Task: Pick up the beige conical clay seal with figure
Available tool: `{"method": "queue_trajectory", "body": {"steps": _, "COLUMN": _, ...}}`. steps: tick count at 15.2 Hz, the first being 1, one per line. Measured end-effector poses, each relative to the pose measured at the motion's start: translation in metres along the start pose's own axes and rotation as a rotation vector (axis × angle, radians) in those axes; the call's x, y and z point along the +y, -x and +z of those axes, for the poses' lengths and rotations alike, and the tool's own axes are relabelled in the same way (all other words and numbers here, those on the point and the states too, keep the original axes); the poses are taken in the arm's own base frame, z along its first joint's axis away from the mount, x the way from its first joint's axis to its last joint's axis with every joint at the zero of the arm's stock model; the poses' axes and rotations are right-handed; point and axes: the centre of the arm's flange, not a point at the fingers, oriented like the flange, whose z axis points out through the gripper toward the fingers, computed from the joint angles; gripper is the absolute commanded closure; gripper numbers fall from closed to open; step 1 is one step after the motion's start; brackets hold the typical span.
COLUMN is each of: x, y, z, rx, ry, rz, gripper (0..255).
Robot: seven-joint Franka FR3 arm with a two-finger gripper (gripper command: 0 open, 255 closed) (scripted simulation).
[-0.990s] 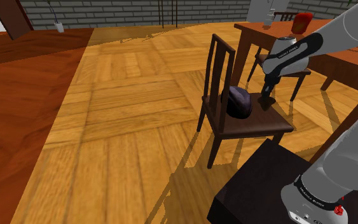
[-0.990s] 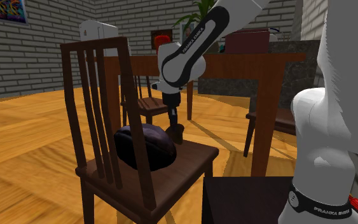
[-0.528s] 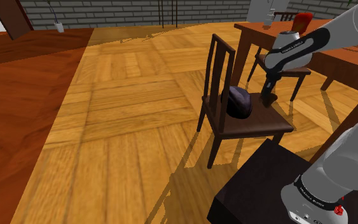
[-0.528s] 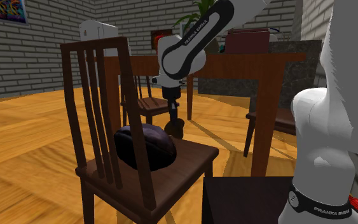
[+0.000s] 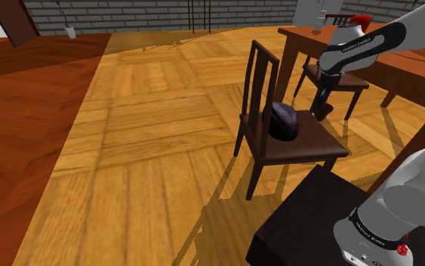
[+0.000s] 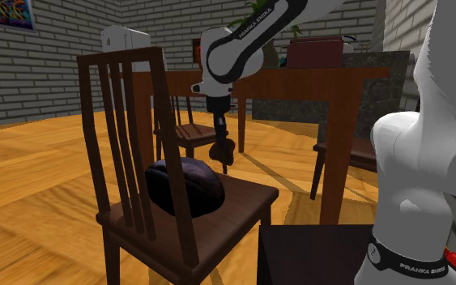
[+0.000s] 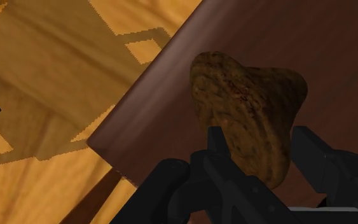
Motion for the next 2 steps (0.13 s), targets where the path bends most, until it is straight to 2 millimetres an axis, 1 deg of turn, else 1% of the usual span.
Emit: {"method": "queue_trajectory", "body": {"steps": 2, "x": 0.0013, "y": 0.0014, "z": -0.0085, "rx": 0.0, "ry": 0.0, "rz": 0.0, "gripper": 255}}
